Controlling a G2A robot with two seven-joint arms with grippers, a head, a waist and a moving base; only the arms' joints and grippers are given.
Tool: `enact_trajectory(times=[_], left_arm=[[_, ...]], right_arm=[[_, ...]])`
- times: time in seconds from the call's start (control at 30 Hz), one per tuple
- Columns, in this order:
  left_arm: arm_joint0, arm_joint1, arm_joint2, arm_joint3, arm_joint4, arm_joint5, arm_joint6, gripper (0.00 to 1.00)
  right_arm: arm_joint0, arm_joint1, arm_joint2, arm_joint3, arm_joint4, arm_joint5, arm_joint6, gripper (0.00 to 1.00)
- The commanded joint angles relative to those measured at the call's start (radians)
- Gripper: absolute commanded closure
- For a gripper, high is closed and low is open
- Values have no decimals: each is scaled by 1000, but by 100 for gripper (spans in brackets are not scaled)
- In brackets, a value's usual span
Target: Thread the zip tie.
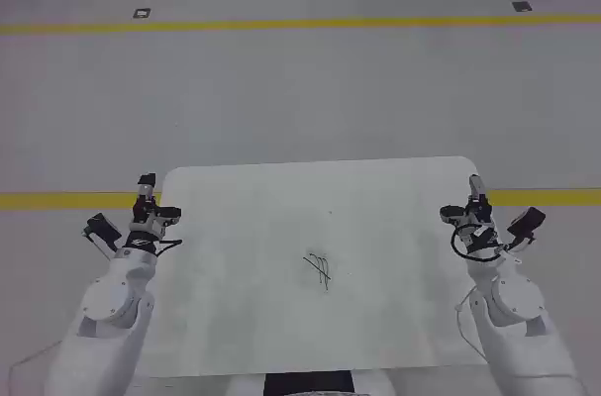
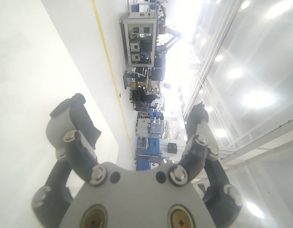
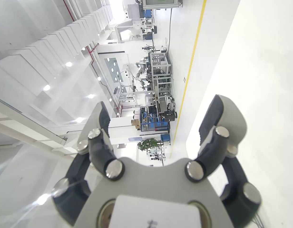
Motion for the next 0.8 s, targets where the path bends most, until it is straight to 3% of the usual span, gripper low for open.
enact_trajectory(times=[0.0,0.03,0.07,0.1,0.4,0.77], left_arm=[[0,0,0,0,0,0,0,0],[0,0,0,0,0,0,0,22],[0,0,0,0,0,0,0,22],[0,0,0,0,0,0,0,0],[0,0,0,0,0,0,0,0],[0,0,0,0,0,0,0,0]], right_arm=[[0,0,0,0,0,0,0,22],[0,0,0,0,0,0,0,22],[0,0,0,0,0,0,0,0],[4,1,-4,-11,-27,-4,15,0],[26,21,-82,12,-431,-49,261,0],[20,22,-90,12,-449,-67,286,0]])
